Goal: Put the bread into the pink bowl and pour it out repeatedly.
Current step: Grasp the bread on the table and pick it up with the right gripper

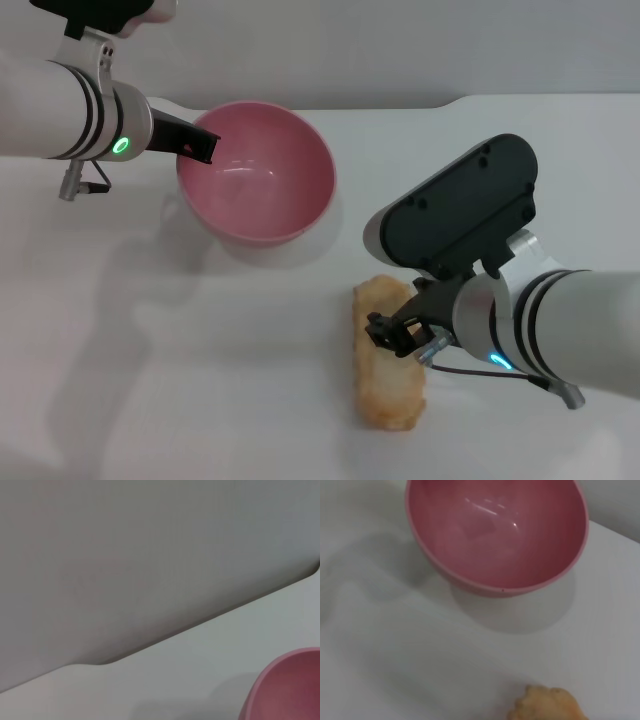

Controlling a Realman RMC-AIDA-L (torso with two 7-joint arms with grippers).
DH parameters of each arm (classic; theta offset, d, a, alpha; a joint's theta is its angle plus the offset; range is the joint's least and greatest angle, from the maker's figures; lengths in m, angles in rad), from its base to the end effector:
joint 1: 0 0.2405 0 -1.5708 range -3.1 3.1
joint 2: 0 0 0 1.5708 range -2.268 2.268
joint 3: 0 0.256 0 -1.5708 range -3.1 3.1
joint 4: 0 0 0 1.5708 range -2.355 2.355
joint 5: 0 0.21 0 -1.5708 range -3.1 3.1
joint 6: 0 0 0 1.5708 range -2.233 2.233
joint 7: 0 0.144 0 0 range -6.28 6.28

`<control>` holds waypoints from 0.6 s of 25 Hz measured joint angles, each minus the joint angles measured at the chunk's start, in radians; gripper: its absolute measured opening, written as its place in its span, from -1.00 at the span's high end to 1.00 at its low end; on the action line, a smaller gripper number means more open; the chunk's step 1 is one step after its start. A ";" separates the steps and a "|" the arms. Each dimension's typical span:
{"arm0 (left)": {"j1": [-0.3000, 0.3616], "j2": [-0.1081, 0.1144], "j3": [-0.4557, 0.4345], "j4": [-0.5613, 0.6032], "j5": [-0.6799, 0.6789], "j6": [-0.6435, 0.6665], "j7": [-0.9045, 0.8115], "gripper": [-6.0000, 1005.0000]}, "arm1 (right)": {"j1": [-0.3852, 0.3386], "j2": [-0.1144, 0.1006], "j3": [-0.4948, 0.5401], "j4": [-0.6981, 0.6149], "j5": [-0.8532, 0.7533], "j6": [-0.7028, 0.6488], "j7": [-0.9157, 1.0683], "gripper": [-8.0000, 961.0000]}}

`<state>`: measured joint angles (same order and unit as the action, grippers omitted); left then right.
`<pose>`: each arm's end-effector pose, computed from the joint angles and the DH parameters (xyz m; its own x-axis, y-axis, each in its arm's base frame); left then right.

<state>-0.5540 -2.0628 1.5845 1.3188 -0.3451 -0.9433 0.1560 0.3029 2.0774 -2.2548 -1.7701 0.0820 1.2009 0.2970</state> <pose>-0.1739 0.4102 -0.0032 0.7561 0.6190 0.2124 0.5508 -0.4266 -0.7173 0.1295 0.2633 -0.0862 0.7795 -0.6263 -0.0072 -0.4774 -0.5868 -0.6540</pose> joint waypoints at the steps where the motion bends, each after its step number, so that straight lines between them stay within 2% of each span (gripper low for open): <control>1: 0.000 0.000 0.000 0.000 0.000 0.000 0.000 0.91 | 0.000 0.000 0.001 0.005 0.000 -0.004 0.000 0.09; 2: 0.000 0.000 0.001 0.000 0.000 0.000 0.000 0.91 | -0.001 0.000 0.002 0.011 0.000 -0.011 0.000 0.04; 7: -0.001 0.000 0.004 -0.001 0.000 0.000 0.000 0.91 | 0.001 0.000 0.000 0.047 0.005 -0.045 0.011 -0.45; 15: -0.007 0.000 0.014 -0.009 0.000 0.000 0.000 0.91 | 0.024 0.001 0.006 0.172 0.076 -0.142 0.023 -0.47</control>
<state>-0.5615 -2.0630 1.5982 1.3101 -0.3452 -0.9433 0.1564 0.3272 2.0780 -2.2483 -1.5984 0.1578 1.0587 0.3202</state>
